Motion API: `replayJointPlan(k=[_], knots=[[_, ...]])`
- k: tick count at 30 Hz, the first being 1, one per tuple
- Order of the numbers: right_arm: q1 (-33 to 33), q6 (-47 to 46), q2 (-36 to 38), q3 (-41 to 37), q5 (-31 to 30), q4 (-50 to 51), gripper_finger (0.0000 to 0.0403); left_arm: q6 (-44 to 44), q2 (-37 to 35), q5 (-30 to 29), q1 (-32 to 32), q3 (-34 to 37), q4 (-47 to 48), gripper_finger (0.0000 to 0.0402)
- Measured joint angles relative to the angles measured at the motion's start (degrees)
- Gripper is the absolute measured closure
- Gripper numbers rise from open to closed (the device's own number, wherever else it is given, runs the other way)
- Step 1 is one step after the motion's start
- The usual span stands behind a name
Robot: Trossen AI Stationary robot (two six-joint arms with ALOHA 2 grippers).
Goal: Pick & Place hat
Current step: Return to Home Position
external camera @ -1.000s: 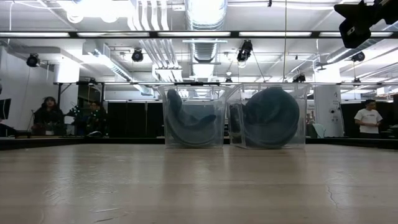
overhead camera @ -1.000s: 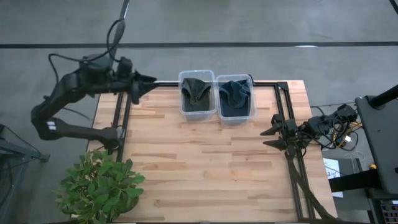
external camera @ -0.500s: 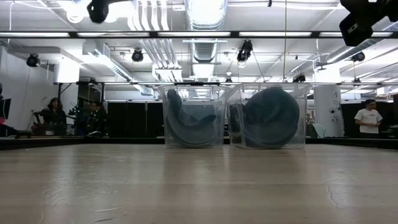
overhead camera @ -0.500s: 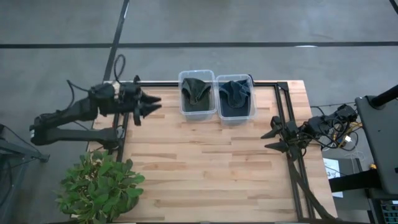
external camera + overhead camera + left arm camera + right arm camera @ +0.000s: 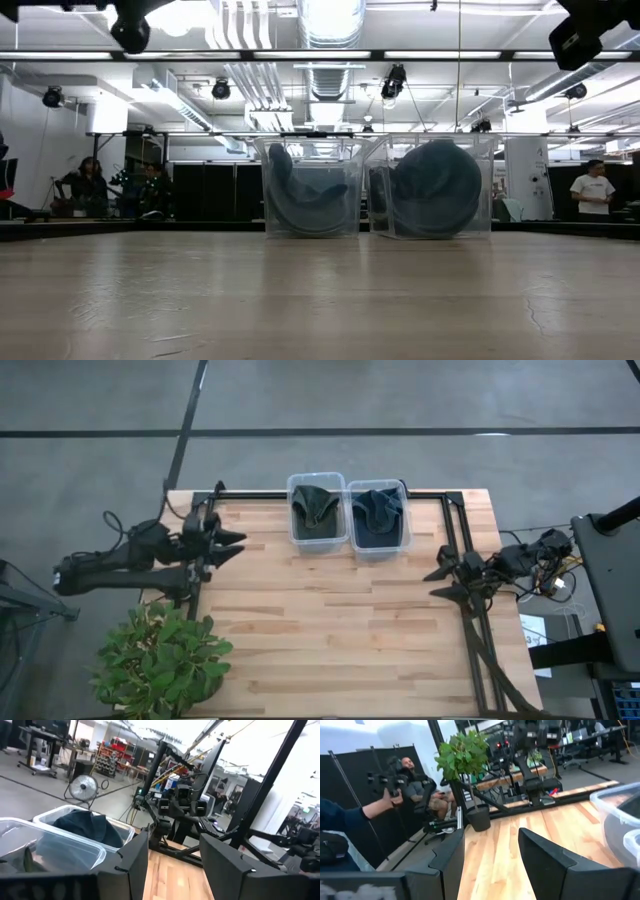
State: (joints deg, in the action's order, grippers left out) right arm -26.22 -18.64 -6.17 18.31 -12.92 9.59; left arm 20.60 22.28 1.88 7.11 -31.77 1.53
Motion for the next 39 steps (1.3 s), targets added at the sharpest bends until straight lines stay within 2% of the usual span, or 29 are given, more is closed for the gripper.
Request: replayJointPlan(k=[7,11,15,20,24,39], knots=[[-0.02,2.63,4.75,0.0,4.02,0.02,0.0225,0.28,-8.23,-0.53,-0.07,4.88,4.6,0.0232],[-0.02,3.05,6.16,0.02,4.1,0.95,0.0222,0.89,-10.69,-0.52,-0.07,7.81,9.94,0.0232],[-0.01,5.63,4.93,0.0,4.04,0.94,0.0224,0.87,-12.75,-0.5,-0.04,10.88,8.85,0.0232],[0.04,5.35,2.64,-1.25,4.01,0.13,0.0224,0.17,-14.26,-0.51,-0.07,16.61,2.94,0.0232],[0.02,5.32,1.88,-3.71,4.02,-4.99,0.0223,-0.03,-15.49,-0.5,-0.04,20.96,-1.43,0.0232],[0.0,3.85,1.98,-9.31,4.18,-5.93,0.0222,0.46,-20.32,-0.72,-0.04,29.4,-0.53,0.0232]])
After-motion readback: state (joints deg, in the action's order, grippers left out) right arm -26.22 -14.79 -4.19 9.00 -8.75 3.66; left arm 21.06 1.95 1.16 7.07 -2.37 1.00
